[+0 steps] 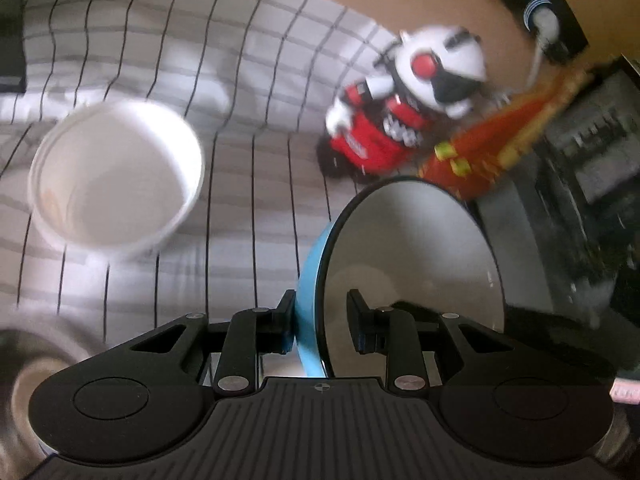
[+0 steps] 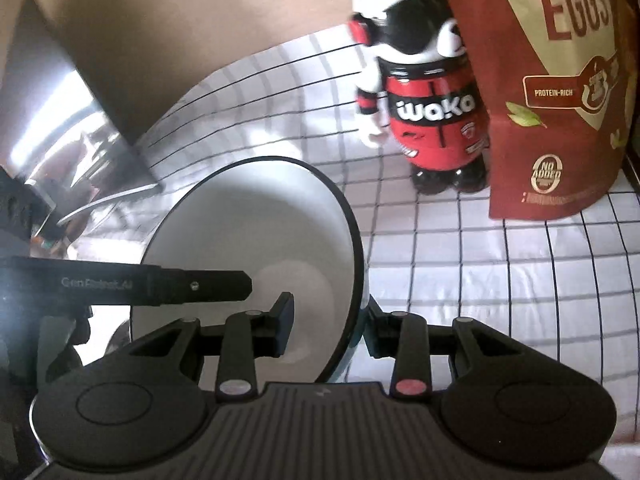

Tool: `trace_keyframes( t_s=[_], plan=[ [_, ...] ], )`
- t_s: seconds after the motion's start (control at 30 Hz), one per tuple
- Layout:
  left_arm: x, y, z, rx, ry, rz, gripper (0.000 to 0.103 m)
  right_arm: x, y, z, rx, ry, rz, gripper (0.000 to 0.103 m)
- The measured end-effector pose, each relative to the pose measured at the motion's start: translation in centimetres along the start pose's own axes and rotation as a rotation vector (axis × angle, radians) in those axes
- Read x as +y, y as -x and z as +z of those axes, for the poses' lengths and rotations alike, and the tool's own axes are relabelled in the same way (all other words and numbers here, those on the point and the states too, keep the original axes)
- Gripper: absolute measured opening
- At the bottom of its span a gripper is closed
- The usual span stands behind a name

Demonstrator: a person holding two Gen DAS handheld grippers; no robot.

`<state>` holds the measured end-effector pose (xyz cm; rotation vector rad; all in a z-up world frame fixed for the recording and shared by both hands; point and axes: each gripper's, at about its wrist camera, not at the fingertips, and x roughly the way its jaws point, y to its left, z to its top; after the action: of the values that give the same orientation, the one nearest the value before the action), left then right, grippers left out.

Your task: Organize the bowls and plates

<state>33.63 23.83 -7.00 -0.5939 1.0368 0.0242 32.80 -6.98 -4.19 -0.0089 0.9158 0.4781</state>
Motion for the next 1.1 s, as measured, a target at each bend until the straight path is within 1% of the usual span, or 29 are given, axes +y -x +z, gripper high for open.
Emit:
trace_keyframes(
  t_s=[0.07,0.17,0.27,0.37,0.43,0.57,0.7,0.8,0.87,1.0,1.1],
  plan=[
    [0.0,0.3,-1.7,0.047,-0.011,0.009,0.029,0.9,0.7,-1.1,0.027,0.017,0.004,0.036],
    [0.1,0.3,-4.2,0.098,-0.034,0.022,0.029,2.4,1.1,-3.4,0.054,0.062,-0.02,0.036],
    [0.8,-0.1,-6.0,0.131,-0.024,0.032,0.029,3.0,0.7,-5.4,0.094,0.064,-0.044,0.037],
    [1.3,-0.2,-7.2,0.135,-0.025,0.071,0.029,3.1,-0.1,-7.2,0.131,0.046,-0.055,0.037],
    [1.9,-0.1,-7.6,0.142,-0.015,0.088,0.029,3.1,-0.6,-8.1,0.144,0.034,-0.063,0.037],
    [2.4,0.0,-7.8,0.14,-0.013,0.096,0.029,3.0,-1.6,-8.9,0.15,0.004,-0.071,0.037],
    [2.6,-0.2,-8.1,0.15,-0.011,0.082,0.028,2.7,-2.1,-9.3,0.152,-0.014,-0.083,0.037],
    [2.9,-0.4,-7.8,0.153,0.002,0.074,0.028,2.5,-2.0,-9.4,0.144,-0.026,-0.073,0.037],
    [3.1,-0.4,-7.6,0.16,0.011,0.072,0.025,2.7,-2.2,-9.4,0.148,-0.021,-0.084,0.037],
    [3.1,0.0,-7.5,0.165,0.006,0.071,0.025,3.5,-1.8,-9.1,0.147,0.026,-0.123,0.037],
    [3.1,0.4,-7.5,0.162,0.004,0.069,0.025,3.4,-1.1,-8.8,0.138,0.033,-0.126,0.037]
  ],
)
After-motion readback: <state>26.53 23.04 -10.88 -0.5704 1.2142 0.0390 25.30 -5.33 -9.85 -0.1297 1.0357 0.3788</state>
